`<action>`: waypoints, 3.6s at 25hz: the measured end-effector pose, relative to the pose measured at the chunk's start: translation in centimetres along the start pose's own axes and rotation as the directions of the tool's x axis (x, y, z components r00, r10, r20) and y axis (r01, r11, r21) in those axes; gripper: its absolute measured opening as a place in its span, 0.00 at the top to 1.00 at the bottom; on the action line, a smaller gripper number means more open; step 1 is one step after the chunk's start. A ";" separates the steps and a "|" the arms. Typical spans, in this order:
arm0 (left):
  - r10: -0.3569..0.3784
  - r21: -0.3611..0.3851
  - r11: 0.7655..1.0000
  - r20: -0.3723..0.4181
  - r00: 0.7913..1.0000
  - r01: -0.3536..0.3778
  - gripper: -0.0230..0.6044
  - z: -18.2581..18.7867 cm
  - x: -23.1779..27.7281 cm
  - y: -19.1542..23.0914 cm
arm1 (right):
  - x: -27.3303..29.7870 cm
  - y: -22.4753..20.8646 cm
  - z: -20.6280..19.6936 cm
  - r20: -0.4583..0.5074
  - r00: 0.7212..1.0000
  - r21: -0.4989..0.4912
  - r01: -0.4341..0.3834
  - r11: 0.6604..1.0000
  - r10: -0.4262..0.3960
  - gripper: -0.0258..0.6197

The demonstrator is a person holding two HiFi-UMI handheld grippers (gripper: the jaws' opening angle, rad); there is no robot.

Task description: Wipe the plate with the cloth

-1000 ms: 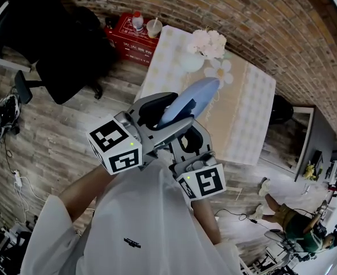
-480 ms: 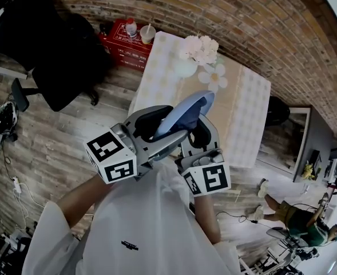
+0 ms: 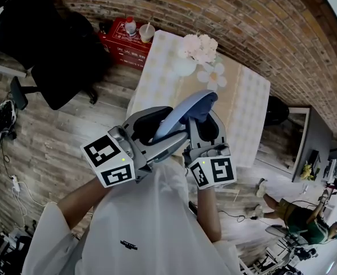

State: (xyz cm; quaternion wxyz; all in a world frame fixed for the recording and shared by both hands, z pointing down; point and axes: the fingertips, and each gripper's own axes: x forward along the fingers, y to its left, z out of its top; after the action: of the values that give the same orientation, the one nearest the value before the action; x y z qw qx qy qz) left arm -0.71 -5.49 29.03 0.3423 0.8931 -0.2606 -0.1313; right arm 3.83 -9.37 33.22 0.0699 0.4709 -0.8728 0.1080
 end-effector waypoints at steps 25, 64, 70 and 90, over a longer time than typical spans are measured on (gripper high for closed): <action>-0.034 -0.005 0.999 0.011 0.999 0.034 0.53 1.1 -0.8 -0.6 | -1.8 -1.3 -6.9 -0.151 0.985 0.055 0.092 0.994 -0.083 0.77; -0.001 0.020 1.000 -0.039 0.999 0.002 0.53 -0.5 -1.3 -0.2 | -2.5 7.0 -1.6 -0.022 0.996 -0.071 -0.083 0.994 0.082 0.77; -0.021 0.036 0.999 -0.047 0.999 0.022 0.53 -0.4 -0.9 -0.6 | -2.1 5.1 -1.0 -0.008 0.999 -0.092 -0.049 0.995 0.048 0.77; -0.023 0.016 1.000 -0.025 0.999 0.024 0.53 0.2 -1.3 -0.7 | -1.8 0.0 -6.4 -0.114 0.990 -0.001 0.082 0.997 -0.082 0.77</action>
State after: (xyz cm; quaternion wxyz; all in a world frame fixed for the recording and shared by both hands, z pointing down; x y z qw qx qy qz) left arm -1.63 -4.42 28.52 0.3365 0.9005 -0.2469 -0.1221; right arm 4.98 -6.32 38.97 0.1233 0.4997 -0.8470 0.1333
